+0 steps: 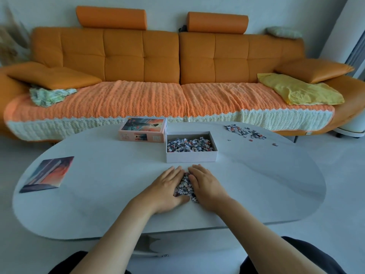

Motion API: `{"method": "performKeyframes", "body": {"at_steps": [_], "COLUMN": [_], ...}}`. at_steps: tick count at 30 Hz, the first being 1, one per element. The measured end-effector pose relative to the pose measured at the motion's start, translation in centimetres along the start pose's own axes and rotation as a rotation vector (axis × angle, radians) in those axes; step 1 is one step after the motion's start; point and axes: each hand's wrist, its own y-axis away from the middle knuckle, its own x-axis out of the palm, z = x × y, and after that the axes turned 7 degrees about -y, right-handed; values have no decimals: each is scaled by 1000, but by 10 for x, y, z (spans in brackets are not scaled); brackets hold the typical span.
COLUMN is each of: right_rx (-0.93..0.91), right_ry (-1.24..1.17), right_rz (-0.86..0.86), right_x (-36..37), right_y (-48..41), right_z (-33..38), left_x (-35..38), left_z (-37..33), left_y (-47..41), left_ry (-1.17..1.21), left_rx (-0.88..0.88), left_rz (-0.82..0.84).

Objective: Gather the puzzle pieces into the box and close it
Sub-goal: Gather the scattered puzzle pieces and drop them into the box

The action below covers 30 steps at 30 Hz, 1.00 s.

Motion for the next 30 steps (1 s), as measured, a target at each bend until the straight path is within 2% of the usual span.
{"method": "performKeyframes", "body": {"at_steps": [7,12,14,17,20,24,30], "right_rx": [-18,63,44,19,76,41,83], "right_ry": [-116,-195,-135,76,166,180,42], "right_rz": [-56,-26,-2,180,358,310,255], "right_x": [3,-27,-44,-60,-61,-50,-53], "right_y": [-18,-26,-29,-31,-33,-43,-50], "right_z": [7,7,3,-6,-9,-7,-5], "left_x": [-7,-21,-24,-23,-21,-24,-29], "left_z": [7,8,9,7,4,5,6], "left_y": [0,-8,-11,-18,-25,-32,-38], "left_ry": [15,37,33,3,33,106,154], "left_rx": [-16,-23,-26,-2,12,8,-17], "left_rz": [-23,-71,-55,-60,-139,-195,-217]}}
